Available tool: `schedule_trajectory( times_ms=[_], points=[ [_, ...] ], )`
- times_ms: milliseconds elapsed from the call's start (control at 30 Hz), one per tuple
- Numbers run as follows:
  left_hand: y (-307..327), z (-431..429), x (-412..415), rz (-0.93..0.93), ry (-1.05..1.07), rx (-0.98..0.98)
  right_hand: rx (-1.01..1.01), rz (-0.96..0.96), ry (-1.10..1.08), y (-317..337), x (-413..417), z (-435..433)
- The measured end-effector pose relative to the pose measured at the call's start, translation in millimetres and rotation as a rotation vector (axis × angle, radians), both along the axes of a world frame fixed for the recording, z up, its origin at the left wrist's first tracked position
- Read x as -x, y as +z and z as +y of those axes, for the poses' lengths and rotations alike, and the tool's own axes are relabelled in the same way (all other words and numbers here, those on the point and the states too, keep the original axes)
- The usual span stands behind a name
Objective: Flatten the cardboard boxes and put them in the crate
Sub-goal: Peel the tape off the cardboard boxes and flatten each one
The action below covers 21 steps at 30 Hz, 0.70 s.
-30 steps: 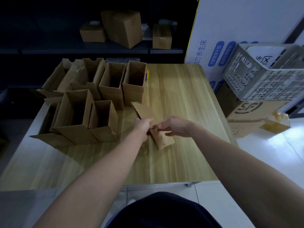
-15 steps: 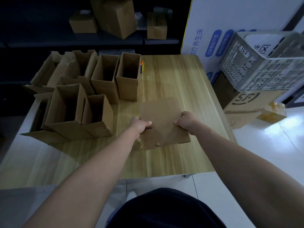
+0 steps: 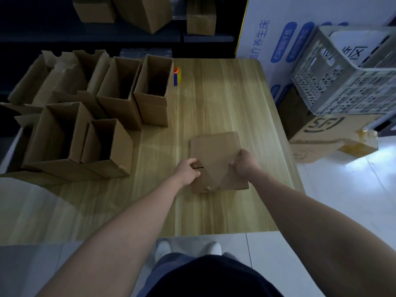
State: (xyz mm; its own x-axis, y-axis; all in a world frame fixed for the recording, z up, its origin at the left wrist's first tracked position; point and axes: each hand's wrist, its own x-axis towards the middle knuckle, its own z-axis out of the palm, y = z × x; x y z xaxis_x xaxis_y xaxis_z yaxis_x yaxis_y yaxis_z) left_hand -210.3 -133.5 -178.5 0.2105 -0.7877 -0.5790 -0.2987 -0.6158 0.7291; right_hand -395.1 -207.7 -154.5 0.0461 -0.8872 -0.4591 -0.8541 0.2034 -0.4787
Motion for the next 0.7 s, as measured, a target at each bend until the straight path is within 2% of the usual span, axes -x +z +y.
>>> schedule_trajectory(
  times_ms=[133,233,300,500,700],
  points=[
    [-14,-15,13,-0.192,-0.133,0.001,0.012,0.109,0.134,-16,14,-15],
    [-20,-21,17,-0.424,-0.236,0.027,0.002,0.243,0.348,-28,20,-19],
    [-24,-24,18,-0.556,-0.362,0.039,-0.022,0.255,0.447,-34,22,-19],
    [-31,-33,16,-0.596,-0.497,-0.031,0.05,0.297,0.608,-44,28,-24],
    [-23,-46,14,-0.672,-0.552,-0.057,0.031,0.302,0.6,-46,26,-29]
  ],
)
